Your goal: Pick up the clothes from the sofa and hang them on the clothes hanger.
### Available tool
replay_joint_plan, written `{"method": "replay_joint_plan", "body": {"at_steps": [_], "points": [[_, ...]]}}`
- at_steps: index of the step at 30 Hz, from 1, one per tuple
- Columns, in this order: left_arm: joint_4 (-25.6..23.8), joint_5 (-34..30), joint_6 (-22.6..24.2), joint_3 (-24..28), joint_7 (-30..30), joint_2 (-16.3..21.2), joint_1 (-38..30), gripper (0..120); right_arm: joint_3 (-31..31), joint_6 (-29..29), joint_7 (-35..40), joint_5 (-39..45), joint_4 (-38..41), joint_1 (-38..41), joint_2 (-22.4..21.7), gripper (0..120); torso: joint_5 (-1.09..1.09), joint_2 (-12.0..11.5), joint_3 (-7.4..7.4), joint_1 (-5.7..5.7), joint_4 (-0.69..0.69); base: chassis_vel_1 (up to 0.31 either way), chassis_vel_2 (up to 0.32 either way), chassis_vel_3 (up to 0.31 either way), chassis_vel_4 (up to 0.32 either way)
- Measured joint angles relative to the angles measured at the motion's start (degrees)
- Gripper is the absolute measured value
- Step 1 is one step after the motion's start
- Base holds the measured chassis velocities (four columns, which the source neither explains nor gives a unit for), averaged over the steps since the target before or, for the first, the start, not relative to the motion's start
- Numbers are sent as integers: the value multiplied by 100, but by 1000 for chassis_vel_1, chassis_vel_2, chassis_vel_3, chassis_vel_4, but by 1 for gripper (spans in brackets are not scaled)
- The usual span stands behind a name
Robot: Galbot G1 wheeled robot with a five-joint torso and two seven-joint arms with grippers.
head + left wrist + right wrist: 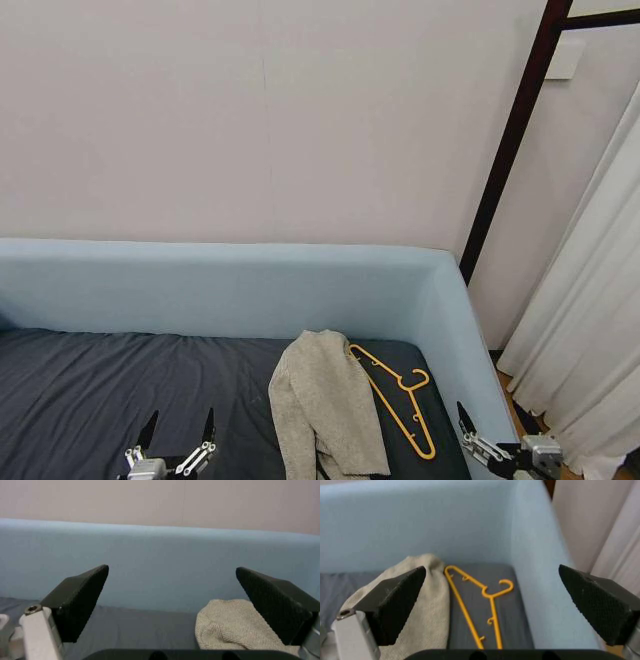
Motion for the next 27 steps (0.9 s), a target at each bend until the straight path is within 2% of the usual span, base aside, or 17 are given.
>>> {"method": "replay_joint_plan", "body": {"at_steps": [2, 3, 7, 8, 13, 14, 18, 19, 21, 23, 24, 27], "points": [[30, 1, -16, -17, 3, -19, 48, 100, -55, -346, 90, 385, -101, 320, -339, 100, 1, 0, 0, 0, 2, 0, 0, 0, 0], [30, 1, -16, -17, 3, -19, 48, 100, -55, -346, 90, 385, -101, 320, -339, 100, 1, 0, 0, 0, 2, 0, 0, 0, 0], [78, 26, -52, -49, 11, -68, 133, 100, -178, -623, 198, 1052, -605, 1091, -1036, 100, 2, 0, 0, 0, 3, 0, 0, 0, 0], [78, 26, -52, -49, 11, -68, 133, 100, -178, -623, 198, 1052, -605, 1091, -1036, 100, 2, 0, 0, 0, 3, 0, 0, 0, 0], [142, 92, -103, -57, 22, -151, 236, 100, -610, -971, 365, 2149, -1233, 2302, -1791, 100, 1, 0, 0, 0, 2, 0, 0, 0, 0], [142, 92, -103, -57, 22, -151, 236, 100, -610, -971, 365, 2149, -1233, 2302, -1791, 100, 1, 0, 0, 0, 2, 0, 0, 0, 0], [163, 139, -112, -41, 21, -223, 311, 100, -1477, -1277, 538, 2756, -1758, 3589, -2013, 100, -2, 0, 1, 0, 3, 0, 0, 0, 0], [163, 139, -112, -41, 21, -223, 311, 100, -1477, -1277, 538, 2756, -1758, 3589, -2013, 100, -2, 0, 1, 0, 3, 0, 0, 0, 0], [167, 161, -114, -40, 21, -264, 338, 100, -2201, -1421, 606, 2953, -2138, 4399, -2020, 100, 2, -1, 1, 1, 3, 0, 0, 0, 0], [178, 172, -115, -42, 29, -304, 365, 100, -2851, -1546, 716, 3131, -2534, 5025, -1895, 100, -2, 0, 1, 1, 1, 0, 0, 0, 0], [178, 172, -115, -42, 29, -304, 365, 100, -2851, -1546, 716, 3131, -2534, 5025, -1895, 100, -2, 0, 1, 1, 1, 0, 0, 0, 0], [201, 207, -123, -39, 50, -369, 390, 100, -3661, -1573, 898, 3106, -3071, 5847, -1502, 100, 0, -1, 1, 1, 1, 0, 0, 0, 0]]}}
